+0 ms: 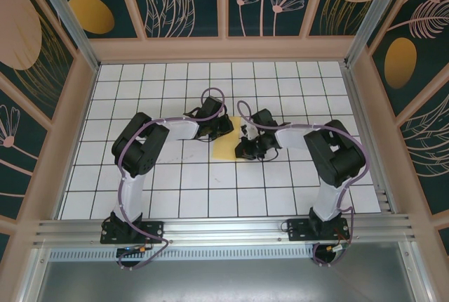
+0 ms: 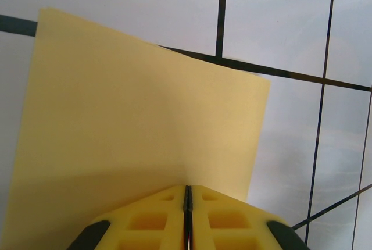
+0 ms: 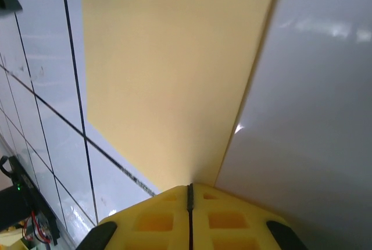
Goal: Fold a paper plane with a square sheet of paper (pick it up from the middle)
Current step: First fold in half a square sheet of paper at the center of the table.
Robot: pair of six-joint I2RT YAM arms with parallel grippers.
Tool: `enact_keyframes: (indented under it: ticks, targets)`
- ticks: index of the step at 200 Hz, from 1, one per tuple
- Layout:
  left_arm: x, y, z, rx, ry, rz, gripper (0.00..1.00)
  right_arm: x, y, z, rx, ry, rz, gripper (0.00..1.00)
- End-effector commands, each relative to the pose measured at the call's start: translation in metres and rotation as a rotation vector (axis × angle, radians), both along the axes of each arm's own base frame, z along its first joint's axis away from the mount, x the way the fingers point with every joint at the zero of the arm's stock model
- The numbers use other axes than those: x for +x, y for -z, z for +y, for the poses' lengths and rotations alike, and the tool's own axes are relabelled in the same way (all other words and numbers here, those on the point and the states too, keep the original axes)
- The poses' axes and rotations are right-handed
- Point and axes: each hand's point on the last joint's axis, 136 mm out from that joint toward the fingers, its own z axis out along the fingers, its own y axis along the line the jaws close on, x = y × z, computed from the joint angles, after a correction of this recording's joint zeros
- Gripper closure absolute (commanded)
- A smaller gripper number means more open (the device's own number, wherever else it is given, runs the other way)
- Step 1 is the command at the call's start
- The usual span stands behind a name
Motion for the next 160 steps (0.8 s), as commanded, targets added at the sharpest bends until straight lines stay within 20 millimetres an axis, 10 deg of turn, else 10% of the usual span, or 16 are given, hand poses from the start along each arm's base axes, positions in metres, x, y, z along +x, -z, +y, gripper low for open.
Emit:
enact_keyframes:
  ticks: [1, 73, 160]
  targets:
    - [-0.008, 0.033, 0.020, 0.097, -0.036, 0.064, 0.90, -0.014, -0.008, -0.002, -0.007, -0.035, 0.013, 0.94]
    - [-0.001, -0.060, 0.000, -0.102, -0.018, -0.085, 0.85, 0.081, -0.053, -0.035, 0.056, 0.214, -0.191, 0.95]
    - [-0.090, -0.019, -0.002, -0.074, 0.034, 0.064, 0.92, 0.094, -0.026, 0.003, 0.086, 0.095, -0.135, 0.95]
